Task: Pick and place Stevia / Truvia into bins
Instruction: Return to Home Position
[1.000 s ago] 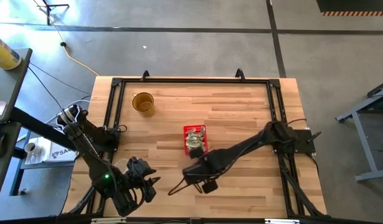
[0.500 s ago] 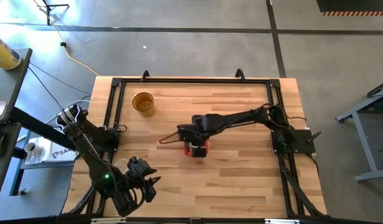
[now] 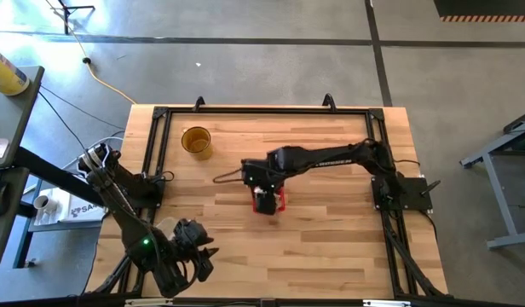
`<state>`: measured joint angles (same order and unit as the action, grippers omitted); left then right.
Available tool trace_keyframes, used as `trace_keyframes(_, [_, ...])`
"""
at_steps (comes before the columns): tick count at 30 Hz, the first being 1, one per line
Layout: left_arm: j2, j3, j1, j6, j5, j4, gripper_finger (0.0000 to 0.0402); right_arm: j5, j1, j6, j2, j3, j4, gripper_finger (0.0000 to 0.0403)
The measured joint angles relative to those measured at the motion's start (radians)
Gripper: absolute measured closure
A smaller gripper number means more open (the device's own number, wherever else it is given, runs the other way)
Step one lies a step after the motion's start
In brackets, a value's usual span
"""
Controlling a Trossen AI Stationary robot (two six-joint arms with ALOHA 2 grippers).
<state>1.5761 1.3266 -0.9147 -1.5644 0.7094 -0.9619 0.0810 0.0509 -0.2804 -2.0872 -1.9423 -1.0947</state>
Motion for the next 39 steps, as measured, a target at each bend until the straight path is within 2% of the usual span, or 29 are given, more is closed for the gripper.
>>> trace_keyframes(4, [-0.001, 0.000, 0.025, -0.011, 0.008, 0.043, 0.0202, 0.126, -0.003, 0.039, 0.012, -0.008, 0.045, 0.0160])
trace_keyframes(8, [-0.002, 0.000, 0.041, -0.011, -0.013, 0.047, 0.0202, 0.159, 0.052, 0.044, 0.130, 0.166, 0.106, 0.0160])
trace_keyframes(11, [-0.002, 0.000, 0.057, -0.011, -0.022, 0.046, 0.0202, 0.173, 0.094, -0.051, 0.317, 0.386, 0.289, 0.0159])
trace_keyframes(15, [-0.002, 0.000, 0.088, 0.011, -0.019, 0.047, 0.0202, 0.124, 0.117, -0.179, 0.620, 0.706, 0.560, 0.0159])
trace_keyframes(19, [-0.002, 0.000, 0.146, 0.077, -0.046, 0.075, 0.0202, 0.081, 0.092, -0.202, 0.911, 0.958, 0.680, 0.0159])
trace_keyframes(24, [-0.045, 0.000, 0.261, 0.326, -0.053, 0.211, 0.0202, 0.074, 0.008, -0.184, 1.265, 1.162, 0.690, 0.0159])
trace_keyframes(30, [-0.213, 0.001, 0.381, 0.806, -0.023, 0.506, 0.0202, 0.079, -0.054, -0.175, 1.684, 1.356, 0.834, 0.0159])
trace_keyframes(32, [-0.263, 0.001, 0.404, 0.942, -0.033, 0.552, 0.0202, 0.075, -0.057, -0.178, 1.790, 1.412, 0.839, 0.0159])
trace_keyframes(36, [-0.344, -0.004, 0.420, 1.120, -0.045, 0.562, 0.0202, 0.034, -0.058, -0.192, 1.981, 1.515, 0.850, 0.0159])
trace_keyframes(39, [-0.420, -0.076, 0.417, 1.220, -0.050, 0.648, 0.0202, -0.014, -0.057, -0.176, 2.084, 1.581, 0.905, 0.0159])
